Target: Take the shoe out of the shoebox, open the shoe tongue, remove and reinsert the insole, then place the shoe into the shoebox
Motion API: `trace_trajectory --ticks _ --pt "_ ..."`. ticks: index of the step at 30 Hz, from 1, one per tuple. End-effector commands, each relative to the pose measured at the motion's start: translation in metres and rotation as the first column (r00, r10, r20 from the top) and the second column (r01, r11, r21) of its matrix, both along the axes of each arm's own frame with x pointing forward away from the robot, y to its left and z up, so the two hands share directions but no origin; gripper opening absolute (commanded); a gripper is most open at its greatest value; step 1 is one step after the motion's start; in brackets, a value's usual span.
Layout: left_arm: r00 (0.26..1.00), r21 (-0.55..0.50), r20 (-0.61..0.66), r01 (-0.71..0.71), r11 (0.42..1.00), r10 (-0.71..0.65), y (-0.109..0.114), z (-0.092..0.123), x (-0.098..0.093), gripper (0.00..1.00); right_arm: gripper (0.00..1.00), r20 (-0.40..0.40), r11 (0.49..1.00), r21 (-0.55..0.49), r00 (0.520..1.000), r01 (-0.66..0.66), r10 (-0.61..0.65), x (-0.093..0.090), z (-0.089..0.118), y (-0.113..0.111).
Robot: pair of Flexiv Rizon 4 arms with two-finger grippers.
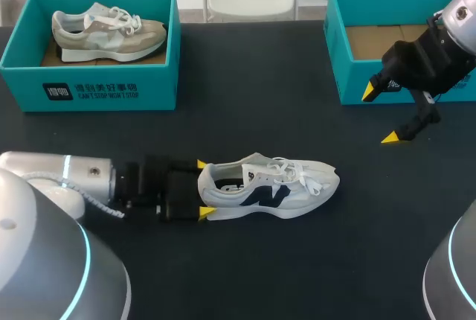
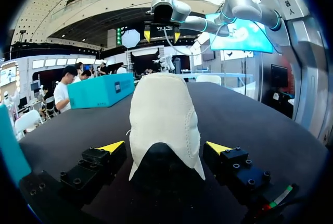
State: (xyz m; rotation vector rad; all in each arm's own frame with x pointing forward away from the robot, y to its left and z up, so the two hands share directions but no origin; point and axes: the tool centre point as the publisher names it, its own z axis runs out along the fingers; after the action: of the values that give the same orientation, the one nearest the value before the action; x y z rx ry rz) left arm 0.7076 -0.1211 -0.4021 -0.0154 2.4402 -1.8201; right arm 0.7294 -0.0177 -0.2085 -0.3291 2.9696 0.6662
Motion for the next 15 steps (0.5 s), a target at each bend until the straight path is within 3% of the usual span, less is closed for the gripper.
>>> trace_trajectory --ticks 1,15 --pt "1.000 0.013 0.002 0.004 1.000 -0.004 -0.014 -0.006 0.002 1.00 1.00 0.000 1.000 -0.003 1.000 0.001 -0.001 0.001 -0.001 0.001" --pt "1.000 0.055 0.004 -0.006 0.998 0.006 -0.031 -0.019 0.006 1.00 1.00 0.000 1.000 -0.003 1.000 0.001 -0.001 0.001 -0.001 0.001"
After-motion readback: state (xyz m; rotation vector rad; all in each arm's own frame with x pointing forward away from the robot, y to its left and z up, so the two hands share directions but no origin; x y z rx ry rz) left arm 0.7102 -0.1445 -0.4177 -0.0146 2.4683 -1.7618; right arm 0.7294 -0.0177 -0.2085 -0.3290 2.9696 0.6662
